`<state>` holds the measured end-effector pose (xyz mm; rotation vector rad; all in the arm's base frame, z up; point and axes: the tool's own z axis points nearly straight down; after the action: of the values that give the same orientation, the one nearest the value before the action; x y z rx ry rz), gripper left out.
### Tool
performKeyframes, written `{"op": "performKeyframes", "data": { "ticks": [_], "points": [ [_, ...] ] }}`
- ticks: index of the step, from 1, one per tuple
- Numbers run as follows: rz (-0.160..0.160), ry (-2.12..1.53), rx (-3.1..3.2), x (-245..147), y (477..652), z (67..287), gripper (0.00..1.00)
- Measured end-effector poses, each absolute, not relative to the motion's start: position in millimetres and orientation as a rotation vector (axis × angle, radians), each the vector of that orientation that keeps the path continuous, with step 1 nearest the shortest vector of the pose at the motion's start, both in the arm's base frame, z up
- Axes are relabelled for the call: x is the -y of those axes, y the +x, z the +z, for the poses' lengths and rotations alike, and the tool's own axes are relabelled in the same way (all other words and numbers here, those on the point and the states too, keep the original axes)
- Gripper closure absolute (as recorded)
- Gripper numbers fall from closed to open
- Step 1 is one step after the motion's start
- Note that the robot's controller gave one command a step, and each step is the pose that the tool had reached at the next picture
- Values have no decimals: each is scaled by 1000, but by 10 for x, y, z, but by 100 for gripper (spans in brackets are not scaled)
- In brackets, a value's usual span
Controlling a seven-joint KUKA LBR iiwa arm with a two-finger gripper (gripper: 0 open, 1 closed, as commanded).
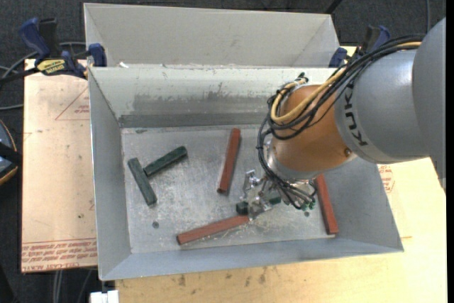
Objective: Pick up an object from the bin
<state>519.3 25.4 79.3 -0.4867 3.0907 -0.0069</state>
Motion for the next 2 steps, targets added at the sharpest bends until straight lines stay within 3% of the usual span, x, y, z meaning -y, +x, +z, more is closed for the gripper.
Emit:
{"op": "performKeyframes", "data": {
  "ticks": [2],
  "points": [
    [1,-489,-3102,-270,5171,968,100]
  ]
}}
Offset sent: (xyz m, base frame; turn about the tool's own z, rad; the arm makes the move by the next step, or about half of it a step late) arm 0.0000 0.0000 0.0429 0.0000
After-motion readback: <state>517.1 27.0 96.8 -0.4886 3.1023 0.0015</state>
